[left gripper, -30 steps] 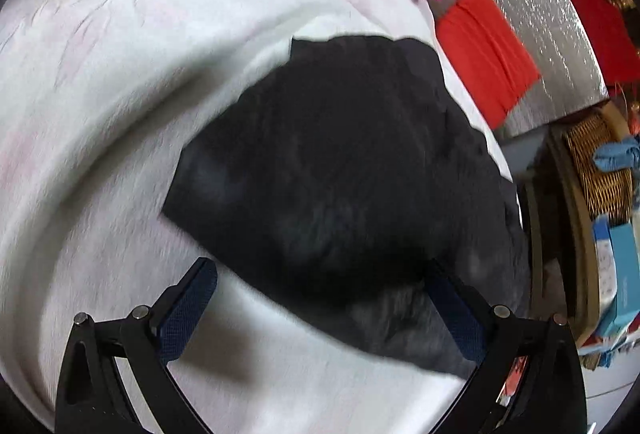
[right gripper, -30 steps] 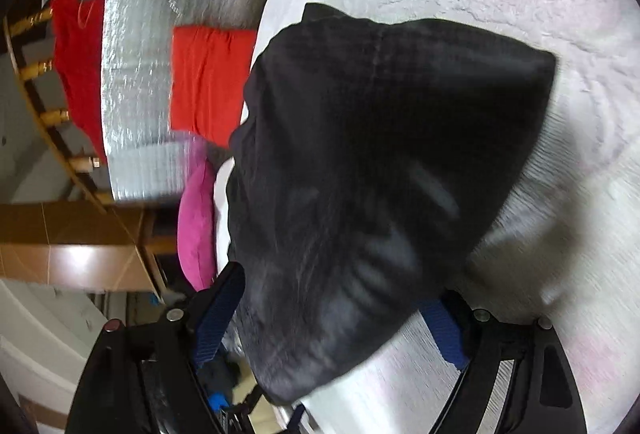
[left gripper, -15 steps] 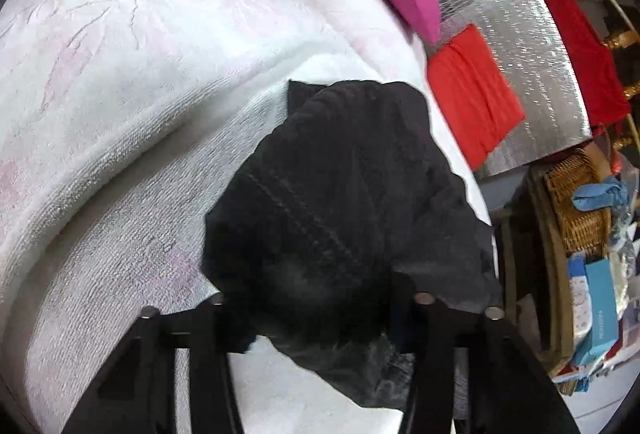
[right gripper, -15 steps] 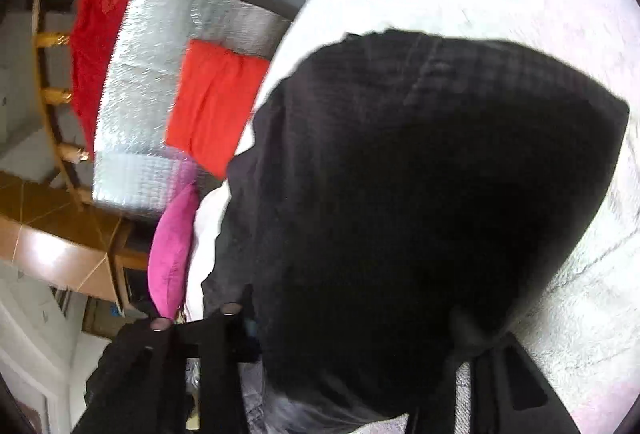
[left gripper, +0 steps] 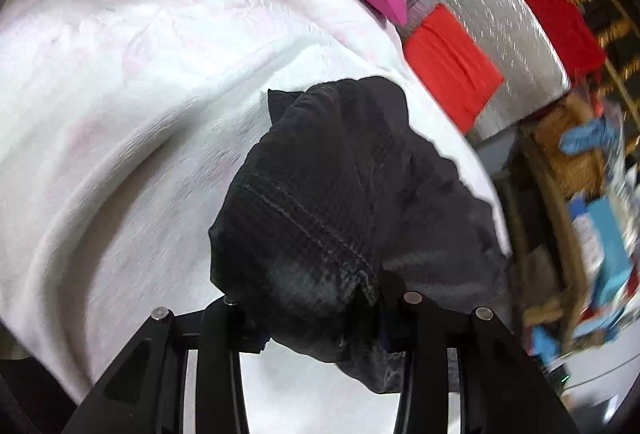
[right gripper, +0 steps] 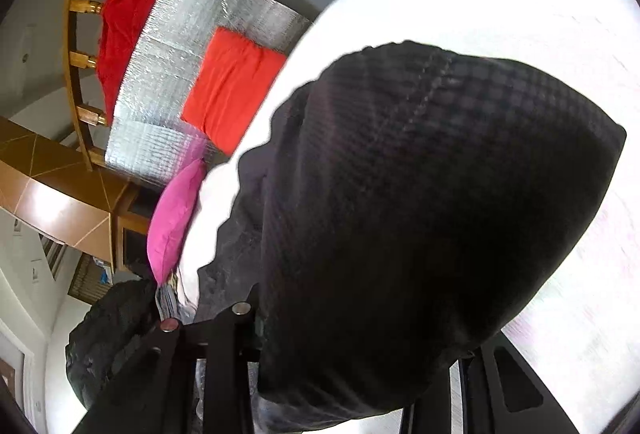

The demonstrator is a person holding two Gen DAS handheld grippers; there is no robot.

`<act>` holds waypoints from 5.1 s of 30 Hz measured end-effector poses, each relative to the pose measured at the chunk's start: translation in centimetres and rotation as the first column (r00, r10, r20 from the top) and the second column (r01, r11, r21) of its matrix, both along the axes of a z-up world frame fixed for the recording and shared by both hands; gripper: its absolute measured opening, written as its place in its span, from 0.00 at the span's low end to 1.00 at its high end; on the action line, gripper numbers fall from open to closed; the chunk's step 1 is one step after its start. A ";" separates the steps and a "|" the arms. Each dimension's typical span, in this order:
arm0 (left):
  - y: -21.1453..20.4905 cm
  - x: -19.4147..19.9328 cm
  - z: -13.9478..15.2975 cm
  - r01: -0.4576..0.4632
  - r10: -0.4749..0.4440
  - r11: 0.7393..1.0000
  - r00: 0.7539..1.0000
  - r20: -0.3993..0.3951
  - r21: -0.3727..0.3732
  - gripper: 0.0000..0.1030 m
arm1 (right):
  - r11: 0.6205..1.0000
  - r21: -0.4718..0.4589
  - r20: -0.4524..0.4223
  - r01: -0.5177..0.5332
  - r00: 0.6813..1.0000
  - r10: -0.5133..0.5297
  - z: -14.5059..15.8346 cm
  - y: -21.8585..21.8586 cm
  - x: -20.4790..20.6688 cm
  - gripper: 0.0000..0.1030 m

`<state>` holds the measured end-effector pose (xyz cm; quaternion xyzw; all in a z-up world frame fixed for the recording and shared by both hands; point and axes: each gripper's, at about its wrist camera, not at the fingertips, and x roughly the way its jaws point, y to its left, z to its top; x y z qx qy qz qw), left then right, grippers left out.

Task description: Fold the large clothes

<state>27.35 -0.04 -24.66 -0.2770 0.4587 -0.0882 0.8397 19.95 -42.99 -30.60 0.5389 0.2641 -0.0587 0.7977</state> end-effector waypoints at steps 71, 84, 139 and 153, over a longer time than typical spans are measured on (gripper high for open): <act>-3.7 -28.2 26.5 -0.182 -0.265 0.745 0.803 0.535 0.642 0.99 | 0.499 -0.850 -0.123 -0.167 0.985 0.120 28.6 18.4 -26.0 0.77; -2.8 -29.8 27.4 -0.223 -0.223 0.761 0.792 0.568 0.609 0.99 | 0.516 -0.840 -0.116 -0.168 0.984 0.132 28.9 19.1 -25.8 0.77; -1.5 -29.2 26.8 -0.235 -0.185 0.771 0.807 0.561 0.592 0.99 | 0.549 -0.821 -0.096 -0.154 0.986 0.133 29.2 19.6 -25.4 0.77; -1.5 -28.3 26.5 -0.184 -0.216 0.785 0.813 0.541 0.591 0.99 | 0.541 -0.826 -0.102 -0.159 0.986 0.133 29.2 20.2 -24.3 0.77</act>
